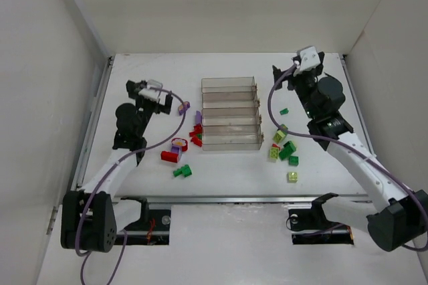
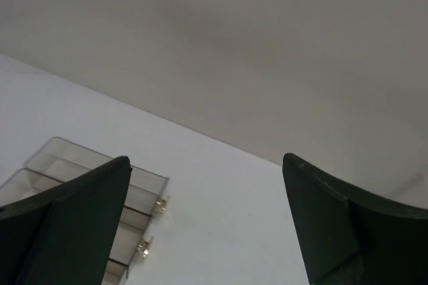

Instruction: Sort the legos into containers by color

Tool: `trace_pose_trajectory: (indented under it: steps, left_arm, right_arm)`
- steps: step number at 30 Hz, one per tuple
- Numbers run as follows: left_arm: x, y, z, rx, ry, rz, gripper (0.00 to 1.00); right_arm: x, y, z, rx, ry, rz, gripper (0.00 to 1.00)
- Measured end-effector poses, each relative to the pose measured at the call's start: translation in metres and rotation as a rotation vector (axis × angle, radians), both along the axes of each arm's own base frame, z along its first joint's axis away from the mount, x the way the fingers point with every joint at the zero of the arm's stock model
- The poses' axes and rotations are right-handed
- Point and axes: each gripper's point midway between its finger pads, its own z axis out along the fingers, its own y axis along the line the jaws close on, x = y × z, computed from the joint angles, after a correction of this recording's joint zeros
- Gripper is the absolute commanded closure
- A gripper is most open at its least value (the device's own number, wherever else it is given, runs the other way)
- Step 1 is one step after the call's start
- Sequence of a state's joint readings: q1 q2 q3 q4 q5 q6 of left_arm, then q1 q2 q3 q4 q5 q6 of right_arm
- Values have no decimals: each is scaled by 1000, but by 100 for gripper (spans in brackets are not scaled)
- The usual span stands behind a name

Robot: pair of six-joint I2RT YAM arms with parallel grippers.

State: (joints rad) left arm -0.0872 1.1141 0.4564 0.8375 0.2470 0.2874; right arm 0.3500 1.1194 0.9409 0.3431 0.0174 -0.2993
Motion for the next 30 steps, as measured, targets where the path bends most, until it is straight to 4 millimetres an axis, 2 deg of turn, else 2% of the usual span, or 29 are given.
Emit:
trace_pose_trajectory:
  steps: [3, 6, 10, 13, 15, 18, 22, 26, 30]
  left_arm:
    - [12, -7, 64, 78, -96, 33, 0]
    - [7, 10, 96, 160, -146, 154, 0]
    - [-5, 30, 103, 217, -141, 255, 0]
    - [-15, 40, 109, 231, -136, 298, 0]
    - [-21, 41, 111, 238, -120, 292, 0]
    - [-27, 37, 110, 243, -67, 259, 0]
    - [-32, 30, 95, 204, 26, 226, 0]
    - [-37, 34, 78, 131, 105, 256, 0]
    - [-39, 36, 79, 82, 110, 280, 0]
  right_arm:
    - [-5, -12, 18, -5, 17, -193, 0]
    - [-21, -32, 32, -46, 32, -409, 0]
    - [-34, -56, 48, -50, 44, -601, 0]
    - [-42, -69, 51, -14, 69, -680, 0]
    - [-43, -62, 50, 15, 101, -641, 0]
    - [-36, -40, 43, 89, 171, -514, 0]
    - [-19, -13, 9, 236, 321, -425, 0]
    - [-5, 15, -57, 370, 523, -424, 0]
    - [9, 25, -126, 465, 707, -506, 6]
